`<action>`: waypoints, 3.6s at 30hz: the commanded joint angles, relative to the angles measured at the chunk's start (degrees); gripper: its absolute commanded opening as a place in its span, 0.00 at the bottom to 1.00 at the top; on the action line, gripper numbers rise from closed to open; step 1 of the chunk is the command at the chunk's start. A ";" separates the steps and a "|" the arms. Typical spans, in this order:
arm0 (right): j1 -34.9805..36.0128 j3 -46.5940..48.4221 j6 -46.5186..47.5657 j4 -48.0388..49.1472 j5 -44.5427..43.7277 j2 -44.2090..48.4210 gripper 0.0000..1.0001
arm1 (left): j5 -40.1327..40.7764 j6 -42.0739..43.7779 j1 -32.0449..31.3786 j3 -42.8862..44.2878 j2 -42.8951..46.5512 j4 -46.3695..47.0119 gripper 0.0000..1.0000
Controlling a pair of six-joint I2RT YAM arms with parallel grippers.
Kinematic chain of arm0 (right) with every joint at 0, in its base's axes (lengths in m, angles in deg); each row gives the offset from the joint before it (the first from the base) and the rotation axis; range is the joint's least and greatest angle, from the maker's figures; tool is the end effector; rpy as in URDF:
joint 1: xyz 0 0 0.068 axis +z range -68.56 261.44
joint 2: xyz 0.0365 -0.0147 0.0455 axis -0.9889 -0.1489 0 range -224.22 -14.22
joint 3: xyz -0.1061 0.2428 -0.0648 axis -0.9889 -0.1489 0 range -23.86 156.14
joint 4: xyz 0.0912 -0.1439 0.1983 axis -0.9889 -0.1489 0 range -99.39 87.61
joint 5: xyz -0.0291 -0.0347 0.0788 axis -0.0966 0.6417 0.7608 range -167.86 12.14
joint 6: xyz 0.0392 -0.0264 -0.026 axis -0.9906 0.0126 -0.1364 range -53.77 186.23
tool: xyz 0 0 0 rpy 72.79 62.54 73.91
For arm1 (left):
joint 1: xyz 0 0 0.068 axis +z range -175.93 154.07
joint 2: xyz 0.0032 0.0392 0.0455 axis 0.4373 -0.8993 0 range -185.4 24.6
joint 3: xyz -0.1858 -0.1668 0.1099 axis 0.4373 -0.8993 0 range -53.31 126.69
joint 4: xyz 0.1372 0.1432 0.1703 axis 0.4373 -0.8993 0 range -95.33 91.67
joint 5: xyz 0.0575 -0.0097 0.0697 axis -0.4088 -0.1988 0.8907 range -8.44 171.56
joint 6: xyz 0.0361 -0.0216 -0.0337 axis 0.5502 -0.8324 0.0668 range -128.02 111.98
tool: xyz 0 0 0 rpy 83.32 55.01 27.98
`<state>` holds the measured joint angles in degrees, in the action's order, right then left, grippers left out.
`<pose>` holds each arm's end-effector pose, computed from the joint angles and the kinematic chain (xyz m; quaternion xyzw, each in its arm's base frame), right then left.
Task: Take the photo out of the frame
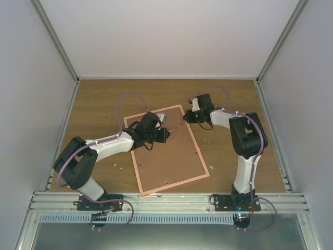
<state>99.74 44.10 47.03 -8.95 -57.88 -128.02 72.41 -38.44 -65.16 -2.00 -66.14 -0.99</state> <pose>0.3814 0.1390 0.1359 -0.0487 0.9327 0.2576 0.2477 0.2534 -0.2142 0.1951 0.1023 0.9058 -0.2910 0.2906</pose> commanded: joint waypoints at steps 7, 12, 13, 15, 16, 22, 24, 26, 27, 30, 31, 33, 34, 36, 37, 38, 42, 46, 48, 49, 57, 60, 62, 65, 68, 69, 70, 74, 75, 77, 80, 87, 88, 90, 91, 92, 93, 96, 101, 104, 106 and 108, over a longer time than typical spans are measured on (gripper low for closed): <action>-1.98 5.92 -3.51 1.45 -3.34 -2.96 0.17 | -2.27 2.81 0.02 -2.96 3.50 -0.94 0.00; -2.05 1.81 -0.39 -1.90 -3.42 3.03 0.31 | -3.49 3.45 -0.50 -2.60 3.86 -0.77 0.00; -2.05 0.71 0.27 -2.80 -3.45 4.32 0.34 | -3.75 3.62 -0.62 -2.51 3.82 -0.77 0.00; -2.00 -1.30 1.55 -5.70 -3.52 6.70 0.38 | -4.21 3.93 -0.99 -2.23 3.69 -0.71 0.00; -1.90 -2.40 2.14 -7.35 -3.80 7.75 0.40 | -4.28 4.02 -1.17 -2.12 3.65 -0.81 0.00; -0.85 -10.65 2.91 -12.08 -5.06 14.40 0.44 | -4.58 4.13 -1.97 -2.07 3.71 -0.90 0.00; -0.51 -12.54 3.44 -12.72 -4.51 15.26 0.44 | -4.72 4.18 -2.07 -2.25 3.60 -0.80 0.00; -0.08 -14.16 3.94 -12.90 -3.92 15.67 0.44 | -5.09 4.43 -2.24 -2.27 3.40 -0.77 0.00; 0.23 -14.78 4.11 -12.82 -3.60 15.72 0.44 | -5.29 4.60 -2.34 -2.17 3.24 -0.82 0.00; 0.57 -15.92 4.27 -12.17 -2.68 15.55 0.40 | -5.53 4.83 -2.61 -2.01 3.05 -0.86 0.00; 0.65 -16.27 4.14 -11.67 -2.29 15.46 0.38 | -5.61 4.91 -2.69 -1.94 3.03 -0.86 0.00; 0.59 -16.50 3.52 -10.86 -1.81 15.07 0.32 | -5.64 4.93 -2.79 -1.85 2.99 -0.86 0.00; 0.59 -16.50 3.21 -10.49 -1.63 14.91 0.31 | -5.70 4.93 -2.83 -1.79 2.96 -0.86 0.00; 0.70 -16.50 2.62 -9.86 -1.27 14.35 0.28 | -5.82 4.95 -2.88 -1.65 2.85 -0.86 0.00; 0.65 -16.61 2.14 -9.50 -1.24 14.25 0.26 | -5.93 4.93 -2.95 -1.63 2.77 -0.86 0.00; 0.66 -16.67 1.79 -9.09 -1.42 14.14 0.23 | -6.01 4.93 -2.96 -1.57 2.76 -0.86 0.00; 0.70 -17.51 -1.36 -6.10 -0.88 13.87 0.15 | -5.98 5.01 -3.14 -1.67 2.85 -0.86 0.00; 0.70 -18.90 -6.71 -1.10 0.07 13.78 0.06 | -6.19 5.19 -3.29 -1.58 2.95 -0.94 0.00; 0.76 -19.37 -9.25 1.25 0.18 13.78 0.04 | -6.58 5.47 -3.38 -1.49 2.85 -0.93 0.00; 0.69 -19.74 -10.76 2.64 -0.02 13.82 0.04 | -6.82 5.64 -3.48 -1.41 2.80 -0.89 0.00; 1.39 -20.19 -16.06 6.39 -0.75 14.29 0.04 | -9.40 7.86 -5.96 0.56 -0.18 -1.02 0.00; 1.89 -20.87 -17.63 7.72 -0.83 14.62 0.04 | -9.70 9.04 -7.26 2.04 -1.55 -1.65 0.00; 2.14 -22.13 -19.16 8.67 -0.98 14.89 0.03 | -9.95 9.67 -7.92 2.88 -2.29 -1.94 0.00; 2.33 -23.46 -20.46 10.09 -0.61 15.09 0.03 | -10.01 10.19 -8.61 4.02 -3.55 -2.55 0.00; 2.45 -23.92 -20.43 10.69 -0.46 15.29 0.03 | -10.39 10.52 -9.04 4.59 -4.91 -3.07 0.00; 2.44 -23.84 -20.24 10.65 -0.44 15.38 0.03 | -10.52 10.59 -9.17 4.79 -5.21 -3.25 0.00; 2.47 -23.82 -20.06 10.62 -0.52 15.46 0.03 | -10.62 10.70 -9.32 4.91 -5.54 -3.42 0.00; 2.42 -23.83 -19.61 10.61 -0.67 15.62 0.03 | -10.16 10.56 -9.82 4.95 -6.39 -3.97 0.00; 2.43 -23.83 -19.50 10.61 -0.68 15.58 0.03 | -10.01 10.43 -9.82 4.94 -6.52 -4.14 0.00; 2.45 -23.88 -19.24 10.64 -0.53 15.67 0.03 | -9.92 10.30 -9.90 4.87 -6.95 -4.27 0.00; 2.52 -24.09 -19.14 10.69 -0.53 15.71 0.03 | -9.62 10.09 -9.91 4.72 -7.25 -4.23 0.00; 2.47 -24.04 -18.81 10.74 -0.52 15.72 0.03 | -8.39 9.63 -9.91 4.52 -8.06 -4.29 0.00; 2.47 -23.96 -18.85 10.78 -0.39 15.57 0.03 | -7.94 9.48 -9.91 4.56 -8.19 -4.21 0.00; 2.44 -23.99 -18.86 10.90 -0.18 15.37 0.03 | -6.97 9.05 -9.91 4.72 -8.52 -3.79 0.00; 2.48 -23.97 -18.86 11.02 -0.08 15.26 0.03 | -6.28 8.65 -9.91 4.76 -8.55 -3.58 0.00; 2.44 -23.97 -18.86 11.05 -0.02 15.27 0.03 | -5.38 8.19 -9.91 4.76 -8.54 -3.32 0.00; 2.50 -24.06 -18.82 11.05 0.04 15.27 0.03 | -4.68 7.74 -9.91 4.72 -8.56 -3.06 0.00; 2.52 -24.09 -18.60 10.90 -0.02 15.44 0.03 | -3.05 6.98 -9.82 4.85 -8.82 -2.53 0.00; 2.49 -24.19 -18.50 10.79 -0.01 15.60 0.03 | -1.26 6.27 -9.65 5.33 -9.13 -2.48 0.00; 2.48 -24.26 -18.50 10.87 -0.03 15.71 0.03 | -0.28 5.75 -9.56 5.08 -8.99 -2.36 0.00; 2.45 -24.28 -18.50 10.87 -0.16 15.71 0.03 | 0.99 5.19 -9.49 4.76 -8.47 -2.56 0.00; 2.47 -24.28 -18.46 10.87 -0.34 15.79 0.03 | 2.03 4.65 -9.39 4.28 -7.70 -2.53 0.00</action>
<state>101.80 20.89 31.44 1.23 -61.00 -112.91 67.82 -31.99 -75.04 2.15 -74.16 -4.77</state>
